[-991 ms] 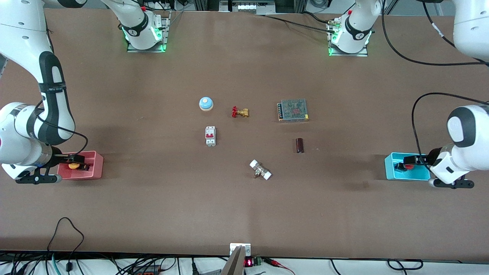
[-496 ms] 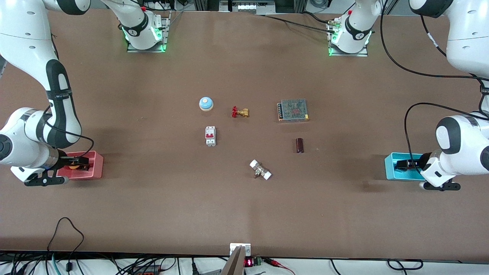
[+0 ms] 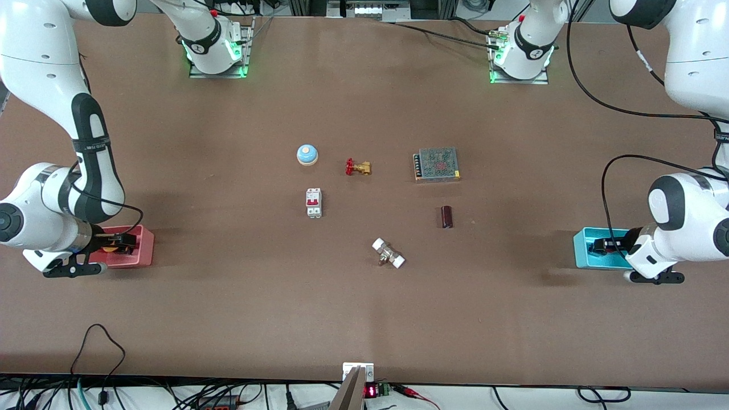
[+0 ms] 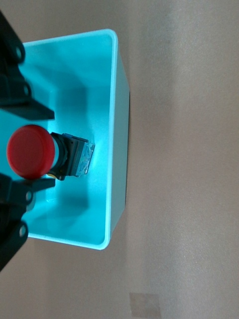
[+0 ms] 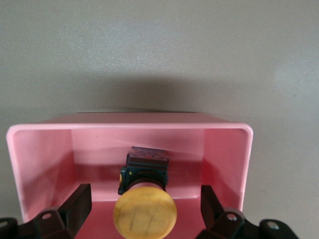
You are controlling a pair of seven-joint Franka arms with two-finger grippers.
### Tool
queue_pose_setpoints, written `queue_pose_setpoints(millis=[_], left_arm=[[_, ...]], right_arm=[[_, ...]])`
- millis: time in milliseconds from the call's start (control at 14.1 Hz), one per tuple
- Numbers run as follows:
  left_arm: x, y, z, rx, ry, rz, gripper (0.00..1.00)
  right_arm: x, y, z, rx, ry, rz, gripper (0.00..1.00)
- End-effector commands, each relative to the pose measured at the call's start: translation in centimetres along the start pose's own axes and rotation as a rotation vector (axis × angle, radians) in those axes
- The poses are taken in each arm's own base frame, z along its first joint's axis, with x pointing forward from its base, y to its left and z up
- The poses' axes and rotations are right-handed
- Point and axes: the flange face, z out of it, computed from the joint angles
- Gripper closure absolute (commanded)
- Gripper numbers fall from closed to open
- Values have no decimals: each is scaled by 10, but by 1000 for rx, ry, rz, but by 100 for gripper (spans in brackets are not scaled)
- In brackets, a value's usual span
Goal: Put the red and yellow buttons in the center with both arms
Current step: 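Grasp the yellow button with the right gripper while the left gripper grasps the red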
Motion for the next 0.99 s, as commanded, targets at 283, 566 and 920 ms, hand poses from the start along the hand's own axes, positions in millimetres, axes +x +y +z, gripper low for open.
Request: queue_pose_setpoints(millis=[283,566,920], left_arm=[[3,2,-27,26,31,15,67],[-5,12,-90,40,79,32,67],[-22,58,-143,52,58,52,69]], right_arm=[[3,4,0,17,13,-10,45],[3,4,0,18,12,-10,67],[3,7,-13,19,21,-24,71]])
